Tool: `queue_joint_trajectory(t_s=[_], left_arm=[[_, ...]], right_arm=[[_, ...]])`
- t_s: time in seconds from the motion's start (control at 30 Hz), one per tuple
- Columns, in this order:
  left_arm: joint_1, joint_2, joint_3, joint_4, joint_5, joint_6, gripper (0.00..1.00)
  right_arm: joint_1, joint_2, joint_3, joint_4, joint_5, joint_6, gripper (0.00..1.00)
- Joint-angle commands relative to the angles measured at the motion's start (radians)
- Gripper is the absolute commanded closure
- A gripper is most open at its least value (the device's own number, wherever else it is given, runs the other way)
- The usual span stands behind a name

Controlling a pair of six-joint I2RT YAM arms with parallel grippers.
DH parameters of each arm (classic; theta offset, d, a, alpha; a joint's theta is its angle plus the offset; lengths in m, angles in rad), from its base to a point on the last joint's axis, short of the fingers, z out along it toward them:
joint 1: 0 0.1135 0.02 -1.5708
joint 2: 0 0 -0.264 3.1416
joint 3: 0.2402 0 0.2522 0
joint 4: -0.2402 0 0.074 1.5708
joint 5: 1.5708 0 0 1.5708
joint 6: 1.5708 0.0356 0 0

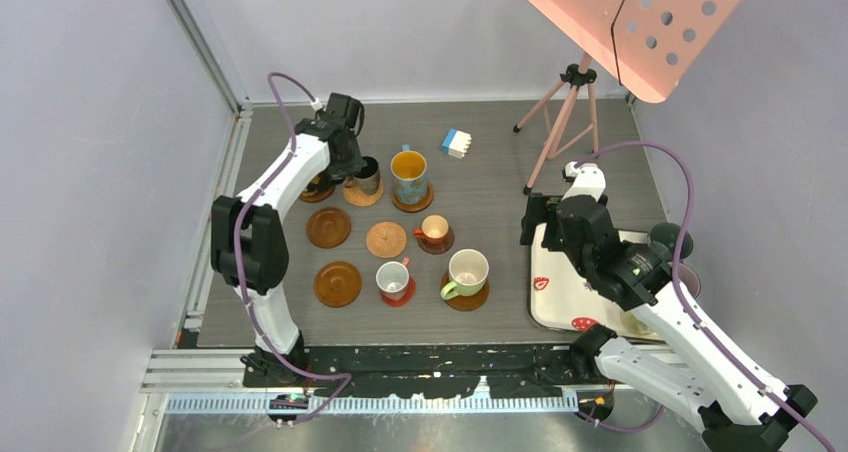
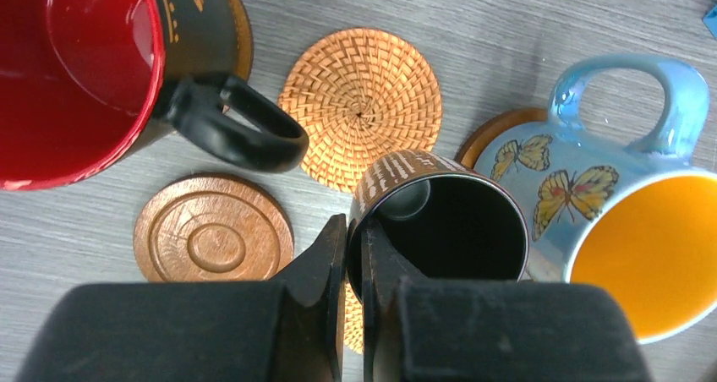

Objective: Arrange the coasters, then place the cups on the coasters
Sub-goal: Place the cup on the coaster.

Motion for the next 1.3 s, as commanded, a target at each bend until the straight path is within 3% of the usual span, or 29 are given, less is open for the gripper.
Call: queue_joint_trajectory(t_s=[0.0, 1.27], left_arm=[[0.003, 0.024, 0.07, 0.027, -0.035, -0.03, 1.0], [0.003, 0.144, 0.105, 0.091, -0.144, 0.017, 1.0]], right_arm=[[0.004, -0.014, 0.033, 0.016, 0.034, -0.023, 0.05], [0.003, -0.021, 0.031, 0.009, 0.053, -0.033, 0.04]])
